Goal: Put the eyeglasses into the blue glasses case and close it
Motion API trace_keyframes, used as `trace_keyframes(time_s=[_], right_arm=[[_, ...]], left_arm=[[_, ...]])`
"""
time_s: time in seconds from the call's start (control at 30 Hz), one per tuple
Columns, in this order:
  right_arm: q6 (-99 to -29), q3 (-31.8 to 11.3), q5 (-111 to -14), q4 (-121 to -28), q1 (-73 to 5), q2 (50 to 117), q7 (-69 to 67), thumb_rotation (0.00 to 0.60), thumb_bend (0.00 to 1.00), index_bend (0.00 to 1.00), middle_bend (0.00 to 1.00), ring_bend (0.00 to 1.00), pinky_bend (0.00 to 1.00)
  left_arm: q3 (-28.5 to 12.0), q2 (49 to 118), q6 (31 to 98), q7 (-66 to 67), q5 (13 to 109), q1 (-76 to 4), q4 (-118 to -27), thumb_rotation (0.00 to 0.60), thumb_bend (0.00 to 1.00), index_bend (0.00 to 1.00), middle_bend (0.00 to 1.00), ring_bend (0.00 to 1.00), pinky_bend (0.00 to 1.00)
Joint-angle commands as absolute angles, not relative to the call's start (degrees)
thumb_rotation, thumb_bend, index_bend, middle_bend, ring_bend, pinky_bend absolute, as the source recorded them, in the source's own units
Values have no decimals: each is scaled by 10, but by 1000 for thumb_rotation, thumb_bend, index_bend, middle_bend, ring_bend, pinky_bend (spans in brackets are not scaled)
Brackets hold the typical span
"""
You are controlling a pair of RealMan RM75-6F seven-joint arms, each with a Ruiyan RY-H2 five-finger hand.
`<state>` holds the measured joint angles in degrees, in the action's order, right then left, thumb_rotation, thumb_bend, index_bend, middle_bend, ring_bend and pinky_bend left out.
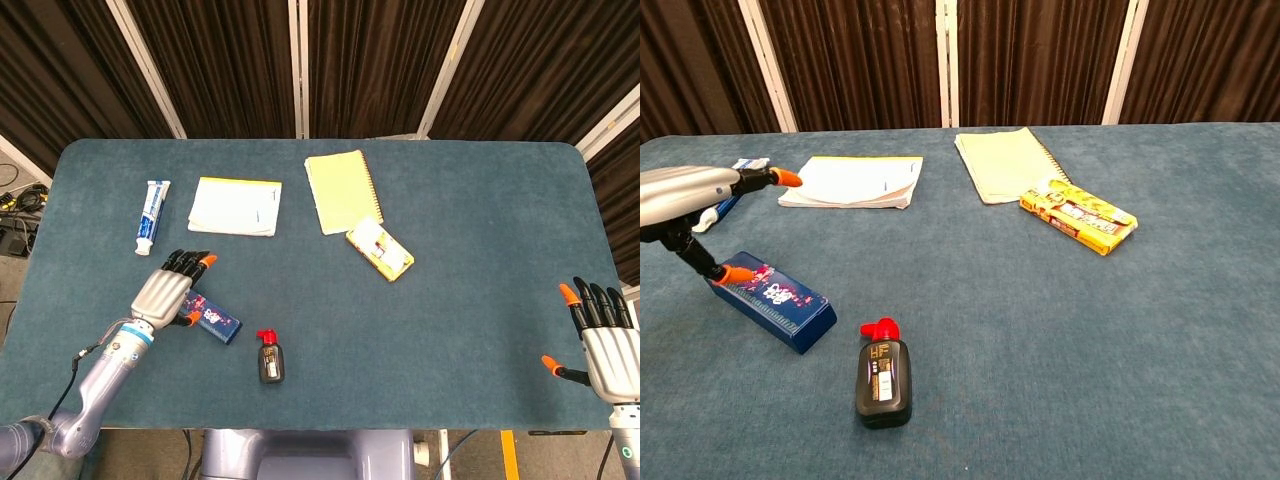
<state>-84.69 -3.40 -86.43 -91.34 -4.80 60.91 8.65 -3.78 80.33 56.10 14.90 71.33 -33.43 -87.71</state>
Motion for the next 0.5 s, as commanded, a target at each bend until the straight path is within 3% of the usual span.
trace_keyframes(time_s=[0.03,0.37,0.5], right_arm=[[-847,-34,-864,-914,-48,609,87,600,0,0,0,0,0],[-844,-35,-861,-913,-49,610,88,600,0,0,0,0,0],[-842,-35,-860,-912,-50,611,88,600,0,0,0,0,0]], left_arm=[[-21,791,523,153,714,-345,-873,600,225,0,0,0,0],[-11,833,483,159,714,-364,-820,600,215,9,0,0,0],[-15,853,481,164,710,-370,-802,600,234,57,29,2,50]])
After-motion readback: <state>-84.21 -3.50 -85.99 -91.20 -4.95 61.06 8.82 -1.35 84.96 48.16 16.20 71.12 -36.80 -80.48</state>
